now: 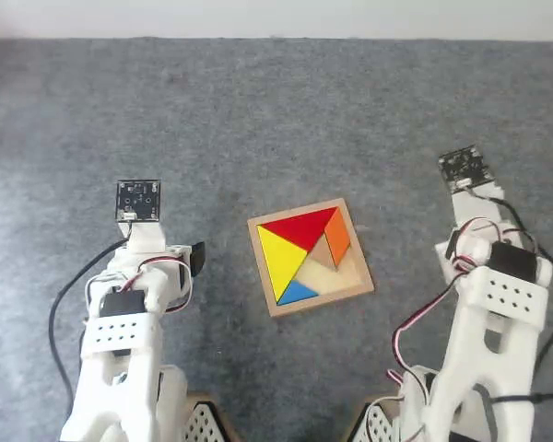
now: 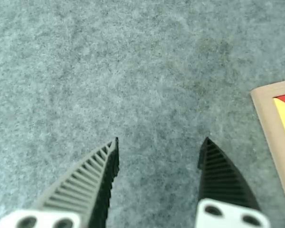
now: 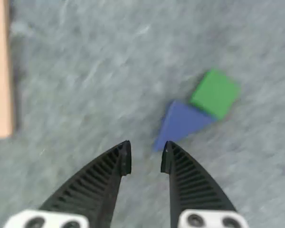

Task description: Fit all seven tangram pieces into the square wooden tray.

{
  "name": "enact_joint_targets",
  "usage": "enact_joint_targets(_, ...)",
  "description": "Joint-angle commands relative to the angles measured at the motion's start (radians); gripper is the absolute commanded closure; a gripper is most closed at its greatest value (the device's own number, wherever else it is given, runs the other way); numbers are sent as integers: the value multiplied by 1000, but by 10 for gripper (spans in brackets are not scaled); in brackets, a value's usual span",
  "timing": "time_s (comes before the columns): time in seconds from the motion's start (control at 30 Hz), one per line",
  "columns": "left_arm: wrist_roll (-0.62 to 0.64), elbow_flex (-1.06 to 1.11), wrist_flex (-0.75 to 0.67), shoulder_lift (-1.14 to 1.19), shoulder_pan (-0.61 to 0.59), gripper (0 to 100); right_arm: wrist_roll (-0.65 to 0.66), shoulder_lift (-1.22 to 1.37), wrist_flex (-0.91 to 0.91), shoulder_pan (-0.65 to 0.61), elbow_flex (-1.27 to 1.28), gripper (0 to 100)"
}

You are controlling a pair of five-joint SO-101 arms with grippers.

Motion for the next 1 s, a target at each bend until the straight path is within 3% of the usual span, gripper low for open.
enact_joint_targets(0.0,-11,-5,-20,-11,-3,731,-123,61,-97,39,-60,876)
enact_joint_targets(0.27,-11,-2,-21,-6,-3,731,-209,616,41,110,-505,861)
enact_joint_targets(0.5,-11,5,-23,-11,-2,731,-195,868,18,134,-698,651)
enact_joint_targets(0.97,-11,7,-23,-11,0,731,-365,1225,18,136,-999,679)
